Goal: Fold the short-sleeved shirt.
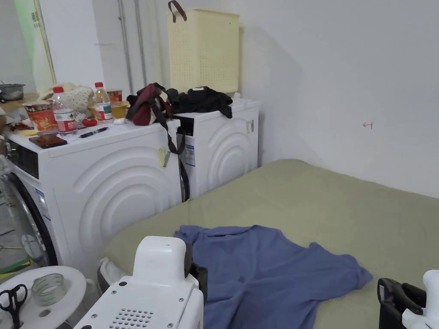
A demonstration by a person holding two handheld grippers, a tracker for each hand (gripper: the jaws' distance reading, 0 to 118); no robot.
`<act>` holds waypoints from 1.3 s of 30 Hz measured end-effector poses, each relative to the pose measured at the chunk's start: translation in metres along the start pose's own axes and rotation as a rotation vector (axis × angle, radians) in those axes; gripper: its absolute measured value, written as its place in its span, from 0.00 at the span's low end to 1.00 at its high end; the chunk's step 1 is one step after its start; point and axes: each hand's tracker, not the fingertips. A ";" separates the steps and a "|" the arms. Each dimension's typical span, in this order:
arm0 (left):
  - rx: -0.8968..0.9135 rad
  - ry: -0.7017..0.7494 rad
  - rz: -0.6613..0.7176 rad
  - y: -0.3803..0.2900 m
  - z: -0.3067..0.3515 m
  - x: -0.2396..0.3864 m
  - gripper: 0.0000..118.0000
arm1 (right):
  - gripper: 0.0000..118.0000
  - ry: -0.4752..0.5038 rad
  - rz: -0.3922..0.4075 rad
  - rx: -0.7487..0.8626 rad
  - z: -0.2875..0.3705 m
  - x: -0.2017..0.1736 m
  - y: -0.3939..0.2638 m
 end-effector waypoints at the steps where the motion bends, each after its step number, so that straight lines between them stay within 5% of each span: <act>1: -0.028 -0.030 -0.009 0.001 -0.011 0.004 0.00 | 0.01 -0.016 -0.003 -0.001 0.000 0.007 0.000; 10: -0.302 -0.388 -0.064 0.037 -0.187 0.042 0.00 | 0.01 -0.161 -0.041 -0.050 -0.008 0.072 -0.007; 12: -0.356 -0.407 -0.162 0.037 -0.237 0.058 0.01 | 0.01 -0.180 -0.055 -0.067 -0.014 0.086 -0.009; 13: -0.391 -0.423 -0.157 0.034 -0.261 0.063 0.13 | 0.01 -0.190 -0.058 -0.079 -0.016 0.092 -0.010; 15: -0.476 -0.439 -0.165 0.024 -0.306 0.075 0.84 | 0.01 -0.212 -0.062 -0.098 -0.020 0.104 -0.013; 16: -0.504 -0.462 -0.166 0.015 -0.327 0.079 1.00 | 0.01 -0.226 -0.066 -0.107 -0.022 0.111 -0.014; 24: -0.734 -0.468 -0.291 -0.062 -0.411 0.112 1.00 | 0.01 -0.287 -0.125 -0.192 -0.040 0.148 -0.034; 31: -0.831 -0.470 -0.328 -0.115 -0.443 0.126 1.00 | 0.01 -0.235 -0.168 -0.250 -0.054 0.152 -0.049; 32: -0.815 -0.502 -0.323 -0.118 -0.441 0.126 0.92 | 0.01 -0.232 -0.166 -0.252 -0.055 0.151 -0.050; 33: -0.786 -0.530 -0.321 -0.121 -0.437 0.126 0.68 | 0.01 -0.228 -0.161 -0.255 -0.056 0.150 -0.051; 34: -0.788 -0.532 -0.320 -0.122 -0.435 0.126 0.25 | 0.01 -0.228 -0.156 -0.257 -0.056 0.149 -0.053; 35: -0.787 -0.536 -0.317 -0.124 -0.435 0.128 0.00 | 0.01 -0.227 -0.155 -0.260 -0.056 0.148 -0.054; 39: -0.758 -0.507 -0.303 -0.123 -0.430 0.129 0.00 | 0.01 -0.212 -0.176 -0.255 -0.053 0.149 -0.056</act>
